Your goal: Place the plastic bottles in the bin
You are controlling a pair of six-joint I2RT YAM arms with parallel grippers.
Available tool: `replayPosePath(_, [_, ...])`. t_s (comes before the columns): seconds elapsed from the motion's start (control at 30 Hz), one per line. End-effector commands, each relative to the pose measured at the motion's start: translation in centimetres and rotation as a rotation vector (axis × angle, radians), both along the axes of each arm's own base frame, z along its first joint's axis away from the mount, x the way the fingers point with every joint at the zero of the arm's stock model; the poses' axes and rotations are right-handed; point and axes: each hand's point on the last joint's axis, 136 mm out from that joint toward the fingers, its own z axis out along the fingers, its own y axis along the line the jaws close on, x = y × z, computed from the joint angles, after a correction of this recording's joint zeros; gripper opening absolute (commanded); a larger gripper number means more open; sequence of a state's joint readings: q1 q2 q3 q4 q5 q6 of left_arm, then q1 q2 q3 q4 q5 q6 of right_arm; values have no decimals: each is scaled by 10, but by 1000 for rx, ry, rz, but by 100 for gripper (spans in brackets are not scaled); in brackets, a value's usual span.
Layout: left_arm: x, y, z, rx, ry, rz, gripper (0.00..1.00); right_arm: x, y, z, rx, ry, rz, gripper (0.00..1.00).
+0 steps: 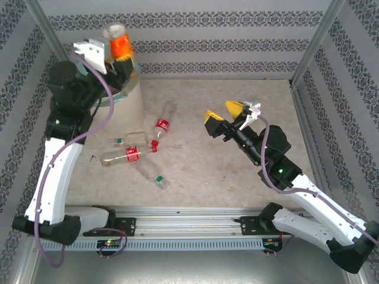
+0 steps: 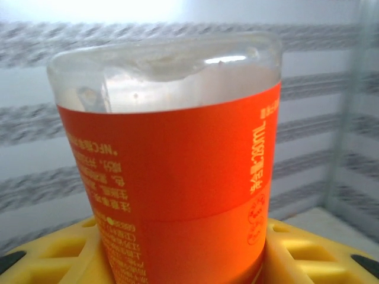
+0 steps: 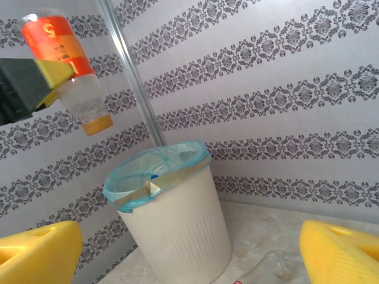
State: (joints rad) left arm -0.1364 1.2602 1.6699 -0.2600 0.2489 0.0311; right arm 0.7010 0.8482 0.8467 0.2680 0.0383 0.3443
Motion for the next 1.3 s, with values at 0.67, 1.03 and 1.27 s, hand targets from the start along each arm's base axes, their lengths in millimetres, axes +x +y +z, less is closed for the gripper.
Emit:
replayPosePath(0.67, [108,147,-166,138,514,476,80,-5,-20,-14,3,50,-19,93])
replayPosePath(1.03, [106,152,-168,162,527,483,78,-1,-16,-14,7,62,-11,93])
replayPosePath(1.27, [113,154,-205,172,661,470,66,0,-17,-17,6,73,-16,93])
